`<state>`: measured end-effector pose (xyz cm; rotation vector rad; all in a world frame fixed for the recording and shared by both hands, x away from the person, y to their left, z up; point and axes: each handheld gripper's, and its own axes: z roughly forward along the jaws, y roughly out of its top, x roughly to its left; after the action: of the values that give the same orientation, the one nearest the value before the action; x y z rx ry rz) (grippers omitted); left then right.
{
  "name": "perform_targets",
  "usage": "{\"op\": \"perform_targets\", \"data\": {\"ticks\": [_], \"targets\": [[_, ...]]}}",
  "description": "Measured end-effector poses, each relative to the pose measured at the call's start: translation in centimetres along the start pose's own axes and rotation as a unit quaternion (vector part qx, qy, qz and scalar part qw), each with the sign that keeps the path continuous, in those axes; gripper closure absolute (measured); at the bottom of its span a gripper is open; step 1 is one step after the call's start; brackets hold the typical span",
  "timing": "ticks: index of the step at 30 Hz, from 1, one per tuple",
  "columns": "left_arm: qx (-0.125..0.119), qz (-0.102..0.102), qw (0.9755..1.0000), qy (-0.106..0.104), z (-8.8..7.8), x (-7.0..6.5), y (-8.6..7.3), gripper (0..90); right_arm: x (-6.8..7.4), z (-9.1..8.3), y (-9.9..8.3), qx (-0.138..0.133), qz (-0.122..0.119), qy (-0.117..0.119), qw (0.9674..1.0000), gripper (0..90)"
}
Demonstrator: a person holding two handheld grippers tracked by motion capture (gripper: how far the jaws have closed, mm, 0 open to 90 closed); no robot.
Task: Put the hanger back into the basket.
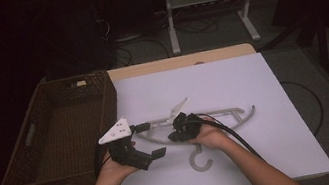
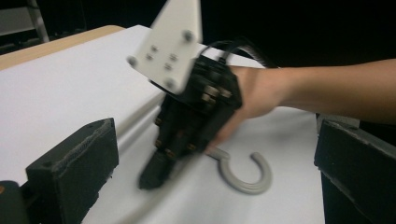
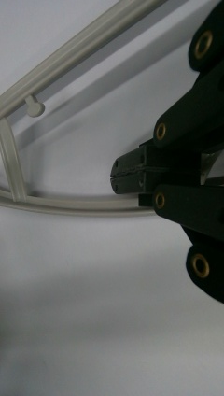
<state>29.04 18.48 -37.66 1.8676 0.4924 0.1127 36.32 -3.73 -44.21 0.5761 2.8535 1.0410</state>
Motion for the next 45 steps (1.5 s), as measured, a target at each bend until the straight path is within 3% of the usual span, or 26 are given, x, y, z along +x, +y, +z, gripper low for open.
{"op": "perform_targets", "data": {"ticks": [9, 13, 19, 26, 30, 37, 41, 45], "targets": [[0.0, 0.0, 1.0, 0.001, -0.1, 0.0, 0.0, 0.0, 3.9, -1.1, -1.6, 0.017, -0.043, 0.04, 0.9981, 89.5], [0.003, 0.002, 1.0, 0.001, 0.1, 0.0, 0.0, 0.0, 4.8, -1.5, -2.1, 0.015, -0.053, 0.048, 0.9973, 89.5], [0.005, 0.0, 1.0, 0.002, 0.1, 0.0, -0.1, 0.0, 4.3, -2.6, -2.2, -0.013, -0.036, 0.03, 0.9988, 87.3], [0.009, -0.001, 1.0, 0.002, 0.0, 0.2, -0.3, 0.0, 3.5, -5.6, -3.0, -0.052, 0.009, -0.011, 0.9985, 66.3], [0.019, 0.004, 0.9998, 0.002, 0.2, 0.3, -0.4, 0.0, 3.0, -7.7, -4.1, -0.083, 0.05, -0.033, 0.9948, 50.2], [0.041, 0.014, 0.9991, -0.001, 0.8, 0.2, -0.9, 0.0, 2.5, -10.8, -6.6, -0.122, 0.07, -0.085, 0.9863, 26.1], [0.057, 0.023, 0.9981, -0.004, 1.2, 0.1, -1.1, 0.0, 2.5, -12.3, -8.6, -0.15, 0.079, -0.119, 0.9784, 19.1], [0.08, 0.037, 0.996, -0.013, 1.9, 0.0, -1.5, 0.0, 2.8, -13.5, -10.1, -0.161, 0.099, -0.134, 0.9727, 17.0]]}}
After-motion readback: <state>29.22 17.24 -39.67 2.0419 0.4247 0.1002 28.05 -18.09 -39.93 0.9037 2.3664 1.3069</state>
